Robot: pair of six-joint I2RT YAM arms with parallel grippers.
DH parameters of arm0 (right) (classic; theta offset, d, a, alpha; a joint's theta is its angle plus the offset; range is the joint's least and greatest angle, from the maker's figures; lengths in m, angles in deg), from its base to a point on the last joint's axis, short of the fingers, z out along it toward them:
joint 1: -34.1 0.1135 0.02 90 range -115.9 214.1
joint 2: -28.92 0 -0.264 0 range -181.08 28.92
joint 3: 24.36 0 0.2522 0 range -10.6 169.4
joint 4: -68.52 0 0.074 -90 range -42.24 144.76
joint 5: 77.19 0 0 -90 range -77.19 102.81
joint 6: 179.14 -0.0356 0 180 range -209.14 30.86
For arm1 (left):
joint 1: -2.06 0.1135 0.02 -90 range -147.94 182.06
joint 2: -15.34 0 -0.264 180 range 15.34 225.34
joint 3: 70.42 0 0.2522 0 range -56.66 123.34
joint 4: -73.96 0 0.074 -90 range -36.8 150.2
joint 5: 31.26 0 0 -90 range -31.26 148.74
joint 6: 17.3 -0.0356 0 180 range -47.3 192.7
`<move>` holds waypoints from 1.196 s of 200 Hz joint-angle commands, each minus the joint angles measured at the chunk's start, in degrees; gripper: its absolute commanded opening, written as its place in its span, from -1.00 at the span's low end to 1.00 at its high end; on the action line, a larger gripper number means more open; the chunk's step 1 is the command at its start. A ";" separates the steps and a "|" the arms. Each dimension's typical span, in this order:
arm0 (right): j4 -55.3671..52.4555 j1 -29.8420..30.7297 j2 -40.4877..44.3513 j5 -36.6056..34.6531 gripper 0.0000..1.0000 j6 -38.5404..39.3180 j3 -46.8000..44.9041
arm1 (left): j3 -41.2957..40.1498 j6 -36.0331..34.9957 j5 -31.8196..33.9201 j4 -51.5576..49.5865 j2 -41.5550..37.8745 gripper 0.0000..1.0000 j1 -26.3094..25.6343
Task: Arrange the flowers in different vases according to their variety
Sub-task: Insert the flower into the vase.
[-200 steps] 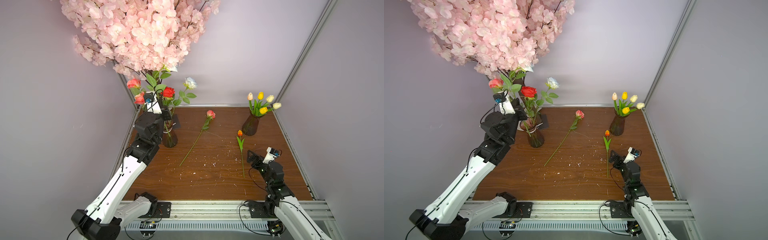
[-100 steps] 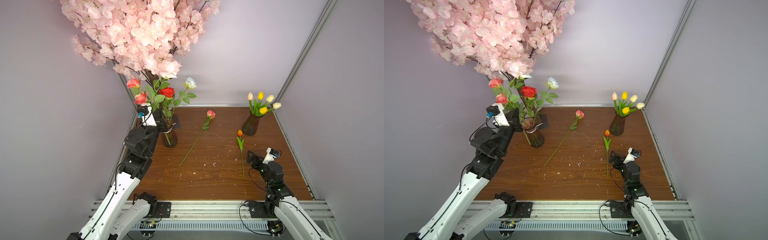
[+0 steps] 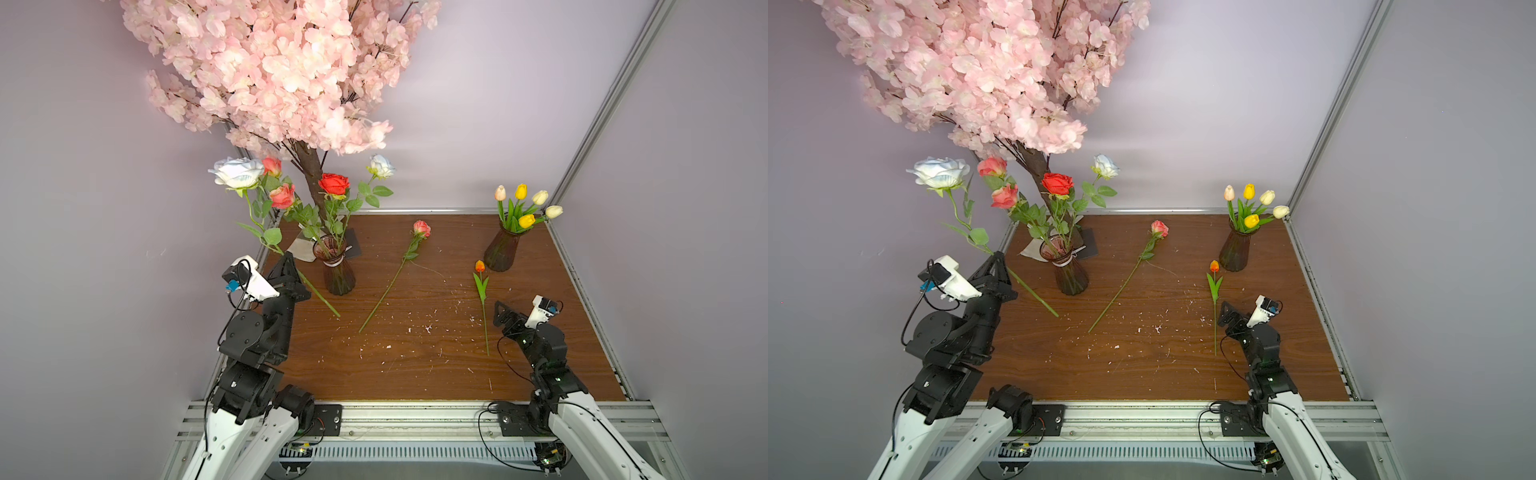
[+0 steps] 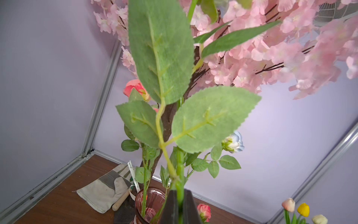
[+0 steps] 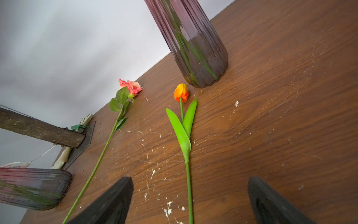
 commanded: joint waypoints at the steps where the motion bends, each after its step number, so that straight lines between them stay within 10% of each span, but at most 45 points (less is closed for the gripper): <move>1: 2.03 -0.23 0.54 -0.95 0.99 0.14 -0.13 | 1.94 -3.45 5.91 4.86 5.04 -0.99 0.50; 106: 1.80 -0.21 1.05 -1.02 0.99 0.08 -0.22 | 9.72 -28.18 10.14 41.73 33.37 -0.99 2.71; 239: 2.25 -0.21 0.24 -0.76 0.99 0.12 -0.16 | -0.55 -24.42 -1.18 53.32 43.31 -1.00 6.53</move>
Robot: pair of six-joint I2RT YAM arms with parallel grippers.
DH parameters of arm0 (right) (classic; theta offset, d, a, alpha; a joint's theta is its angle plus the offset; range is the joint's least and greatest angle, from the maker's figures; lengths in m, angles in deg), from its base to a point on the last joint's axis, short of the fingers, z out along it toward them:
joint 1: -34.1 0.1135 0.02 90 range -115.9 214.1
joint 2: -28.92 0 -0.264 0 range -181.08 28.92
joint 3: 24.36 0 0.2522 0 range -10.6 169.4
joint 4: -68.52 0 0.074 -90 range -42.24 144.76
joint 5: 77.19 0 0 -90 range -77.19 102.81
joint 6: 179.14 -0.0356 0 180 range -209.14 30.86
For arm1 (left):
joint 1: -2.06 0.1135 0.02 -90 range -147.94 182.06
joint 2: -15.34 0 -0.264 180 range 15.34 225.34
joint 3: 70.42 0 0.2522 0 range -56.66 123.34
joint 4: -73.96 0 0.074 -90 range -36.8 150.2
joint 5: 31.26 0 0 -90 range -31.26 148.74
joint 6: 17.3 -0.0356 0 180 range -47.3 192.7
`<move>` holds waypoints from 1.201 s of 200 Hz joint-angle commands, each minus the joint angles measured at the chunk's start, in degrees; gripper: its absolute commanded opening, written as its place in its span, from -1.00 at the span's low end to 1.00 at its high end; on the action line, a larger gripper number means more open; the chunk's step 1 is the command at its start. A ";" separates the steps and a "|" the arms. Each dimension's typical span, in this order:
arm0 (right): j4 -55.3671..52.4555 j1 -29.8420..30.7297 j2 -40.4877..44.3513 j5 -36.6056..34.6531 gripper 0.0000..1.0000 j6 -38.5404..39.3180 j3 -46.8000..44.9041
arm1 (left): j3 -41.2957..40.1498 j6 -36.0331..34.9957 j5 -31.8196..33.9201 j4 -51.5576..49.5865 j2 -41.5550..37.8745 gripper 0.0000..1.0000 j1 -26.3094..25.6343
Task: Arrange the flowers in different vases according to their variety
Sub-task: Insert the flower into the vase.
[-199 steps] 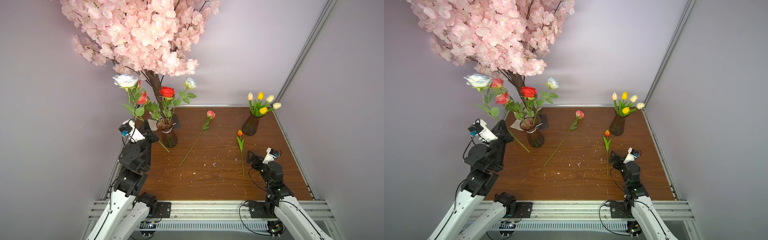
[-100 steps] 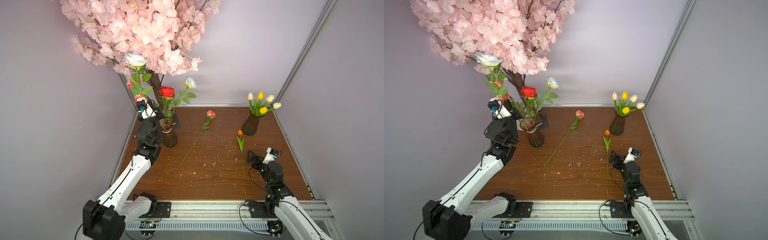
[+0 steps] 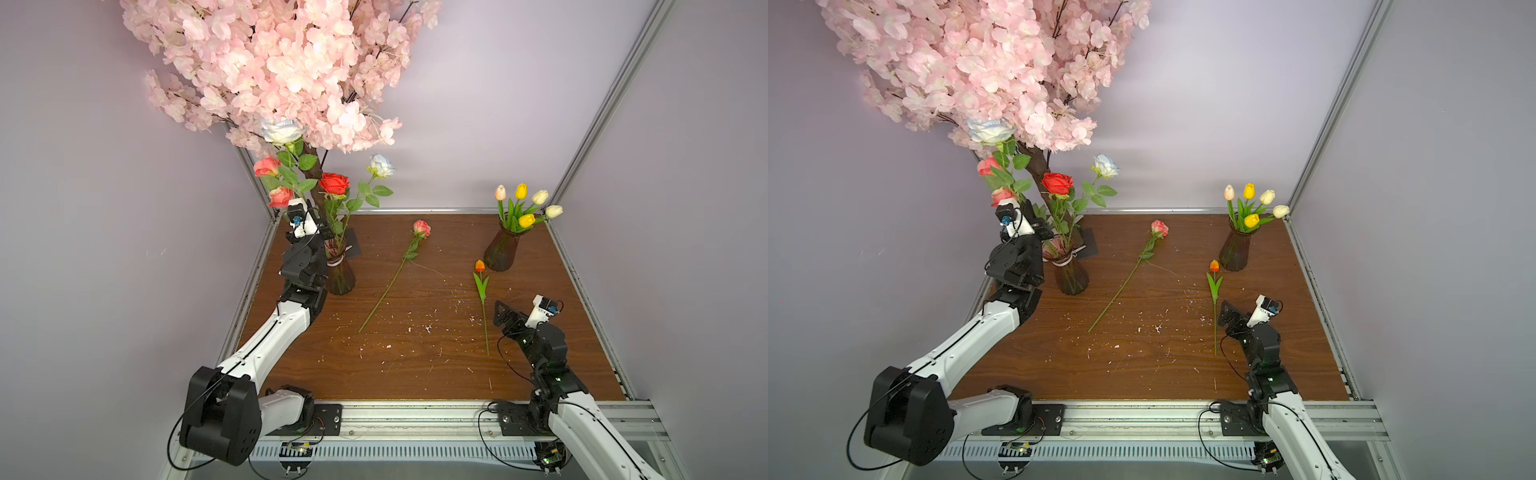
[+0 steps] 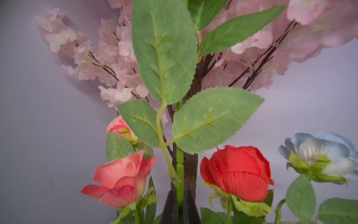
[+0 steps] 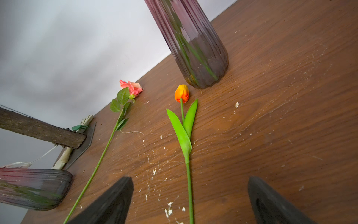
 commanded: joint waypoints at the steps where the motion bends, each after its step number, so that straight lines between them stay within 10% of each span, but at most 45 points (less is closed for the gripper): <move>1: 2.23 -0.21 -0.14 -0.72 0.99 0.16 -0.08 | -2.94 3.41 -2.64 2.50 0.36 -1.00 0.73; 86: 2.40 -0.21 -0.26 -0.61 0.99 0.14 -0.07 | -6.01 10.16 -4.33 -6.56 -1.38 -0.95 0.66; 116: 2.40 -0.21 -0.26 -0.50 0.99 0.13 -0.08 | -4.02 11.86 -5.12 -13.13 -3.26 -0.11 0.57; 154: 2.54 -0.22 -0.35 -0.31 0.99 0.17 -0.05 | -0.86 13.58 -3.98 -22.05 -7.94 0.40 -0.31; 240: 3.83 -0.24 -1.47 4.85 0.99 2.78 0.83 | -0.80 17.32 -8.89 -34.32 -14.71 0.82 -7.27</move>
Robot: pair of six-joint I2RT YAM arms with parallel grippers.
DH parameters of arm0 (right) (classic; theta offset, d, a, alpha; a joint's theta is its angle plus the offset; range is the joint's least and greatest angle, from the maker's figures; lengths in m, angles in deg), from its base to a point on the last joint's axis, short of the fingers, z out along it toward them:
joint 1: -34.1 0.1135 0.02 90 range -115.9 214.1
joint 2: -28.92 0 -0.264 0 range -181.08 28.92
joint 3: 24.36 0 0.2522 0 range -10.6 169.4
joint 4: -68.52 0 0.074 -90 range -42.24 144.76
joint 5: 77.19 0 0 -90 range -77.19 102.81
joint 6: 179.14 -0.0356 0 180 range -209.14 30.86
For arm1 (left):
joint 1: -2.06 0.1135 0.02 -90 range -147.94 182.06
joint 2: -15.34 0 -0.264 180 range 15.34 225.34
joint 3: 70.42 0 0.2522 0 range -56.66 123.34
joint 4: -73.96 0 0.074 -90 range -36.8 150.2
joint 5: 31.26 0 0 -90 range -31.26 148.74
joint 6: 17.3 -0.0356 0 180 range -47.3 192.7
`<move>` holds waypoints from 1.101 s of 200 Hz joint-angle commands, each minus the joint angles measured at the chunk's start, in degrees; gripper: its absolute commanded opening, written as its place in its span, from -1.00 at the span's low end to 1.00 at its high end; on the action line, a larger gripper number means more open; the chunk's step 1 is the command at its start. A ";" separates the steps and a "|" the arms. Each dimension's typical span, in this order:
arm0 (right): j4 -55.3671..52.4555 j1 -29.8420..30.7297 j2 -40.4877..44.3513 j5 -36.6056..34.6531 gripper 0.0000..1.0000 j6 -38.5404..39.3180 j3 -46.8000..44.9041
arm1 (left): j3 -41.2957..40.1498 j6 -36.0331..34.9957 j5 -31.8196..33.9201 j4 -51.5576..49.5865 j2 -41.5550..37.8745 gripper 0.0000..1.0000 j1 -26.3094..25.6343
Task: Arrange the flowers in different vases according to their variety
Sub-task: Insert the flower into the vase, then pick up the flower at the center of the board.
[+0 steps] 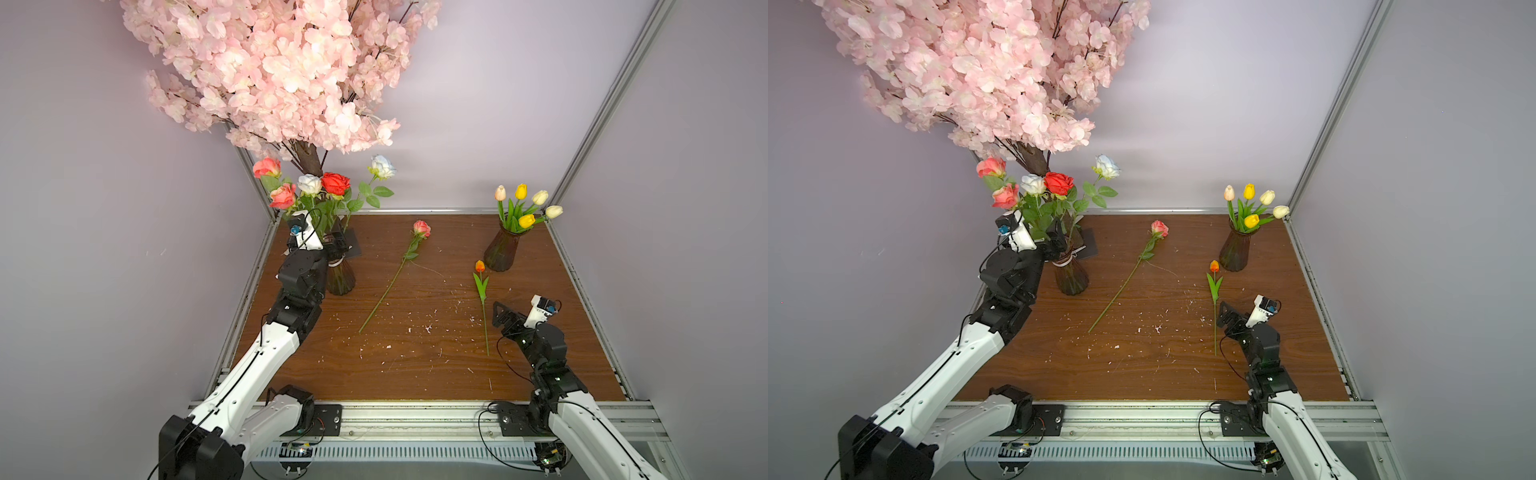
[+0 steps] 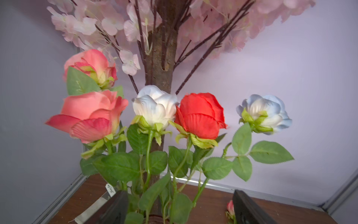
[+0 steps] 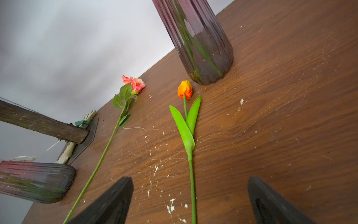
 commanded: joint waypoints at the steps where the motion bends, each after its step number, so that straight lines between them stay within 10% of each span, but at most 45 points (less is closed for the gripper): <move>1: 3.10 -0.23 -0.28 2.89 0.99 1.76 0.82 | -1.56 2.00 -3.86 -4.73 -1.45 0.82 -1.66; 99: 3.51 -0.24 -10.87 6.71 0.97 5.34 5.68 | -20.97 6.45 -10.50 5.94 -7.85 0.99 -8.29; 164: -11.12 1.26 -22.93 -0.93 0.70 8.17 16.12 | -24.56 4.13 -11.23 12.58 -1.05 0.99 -13.30; 220: -25.12 5.94 -33.46 -8.87 0.88 10.89 27.29 | -25.02 4.11 -11.41 12.87 -0.95 0.99 -13.39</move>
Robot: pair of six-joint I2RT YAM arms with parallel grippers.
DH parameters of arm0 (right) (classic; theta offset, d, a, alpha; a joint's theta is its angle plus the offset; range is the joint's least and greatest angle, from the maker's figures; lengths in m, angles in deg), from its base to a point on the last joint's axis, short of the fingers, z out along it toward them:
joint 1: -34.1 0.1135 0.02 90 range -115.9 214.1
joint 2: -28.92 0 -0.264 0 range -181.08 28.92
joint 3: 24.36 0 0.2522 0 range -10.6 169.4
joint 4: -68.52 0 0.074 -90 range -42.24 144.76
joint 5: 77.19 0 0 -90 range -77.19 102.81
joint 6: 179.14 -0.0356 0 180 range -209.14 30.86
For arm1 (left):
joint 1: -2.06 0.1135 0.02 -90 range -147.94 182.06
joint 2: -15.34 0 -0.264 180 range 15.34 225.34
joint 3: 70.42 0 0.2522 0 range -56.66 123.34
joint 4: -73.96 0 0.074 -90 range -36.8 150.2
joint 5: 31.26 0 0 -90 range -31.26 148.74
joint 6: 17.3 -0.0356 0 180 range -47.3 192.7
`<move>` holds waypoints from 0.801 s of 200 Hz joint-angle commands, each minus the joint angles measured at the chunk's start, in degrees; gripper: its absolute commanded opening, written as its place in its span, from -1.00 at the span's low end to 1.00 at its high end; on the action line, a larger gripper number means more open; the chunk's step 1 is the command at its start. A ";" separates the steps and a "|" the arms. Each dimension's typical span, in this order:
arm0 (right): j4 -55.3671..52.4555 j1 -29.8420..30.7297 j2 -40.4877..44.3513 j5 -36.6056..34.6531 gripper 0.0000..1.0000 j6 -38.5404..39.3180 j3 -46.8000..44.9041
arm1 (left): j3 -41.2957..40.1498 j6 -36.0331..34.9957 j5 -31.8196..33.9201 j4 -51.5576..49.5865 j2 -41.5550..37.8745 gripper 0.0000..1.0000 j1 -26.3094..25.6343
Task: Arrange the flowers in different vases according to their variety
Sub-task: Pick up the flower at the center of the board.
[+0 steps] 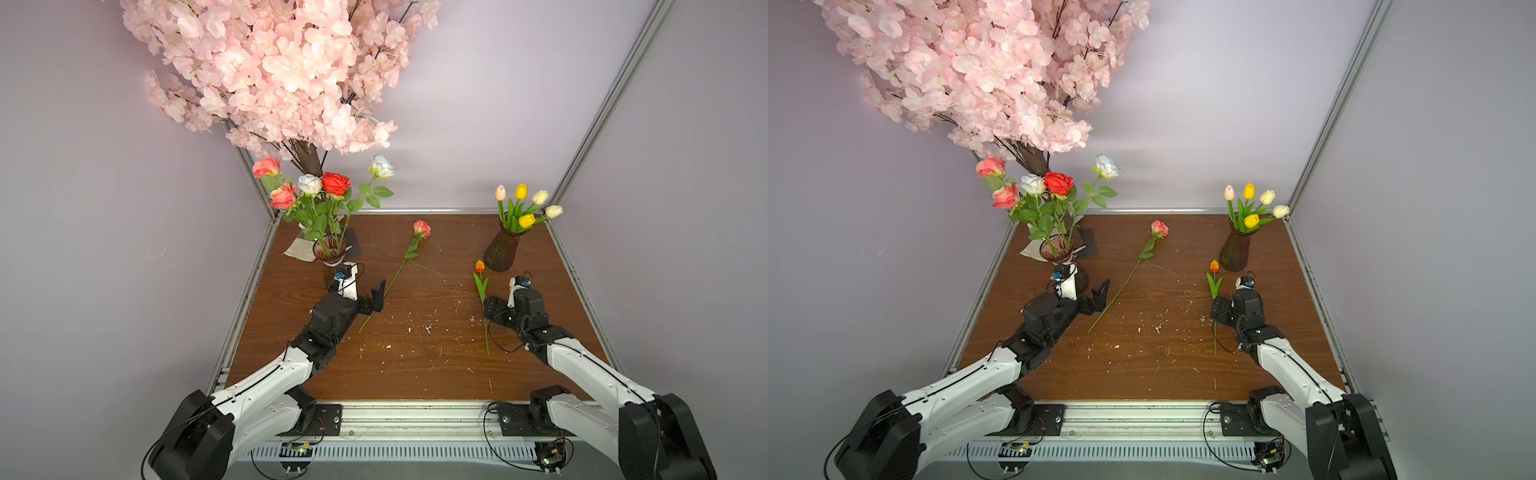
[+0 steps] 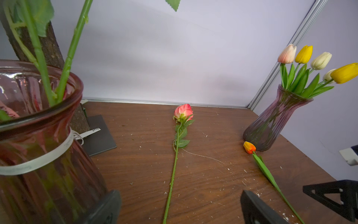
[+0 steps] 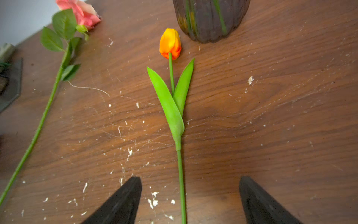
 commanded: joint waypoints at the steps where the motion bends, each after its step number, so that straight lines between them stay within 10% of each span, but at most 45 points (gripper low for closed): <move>1: -8.18 1.83 -3.80 -5.21 0.90 2.39 4.94 | -0.05 -0.75 -0.67 1.94 -0.62 0.99 -0.47; 101: -12.52 3.65 -16.24 4.03 0.99 4.19 17.02 | -0.14 -0.98 -0.88 1.81 -1.08 0.99 -0.47; 160: -18.90 3.92 -27.31 -1.87 0.84 8.16 22.34 | -0.19 -1.05 -1.18 2.00 -1.25 0.99 -0.49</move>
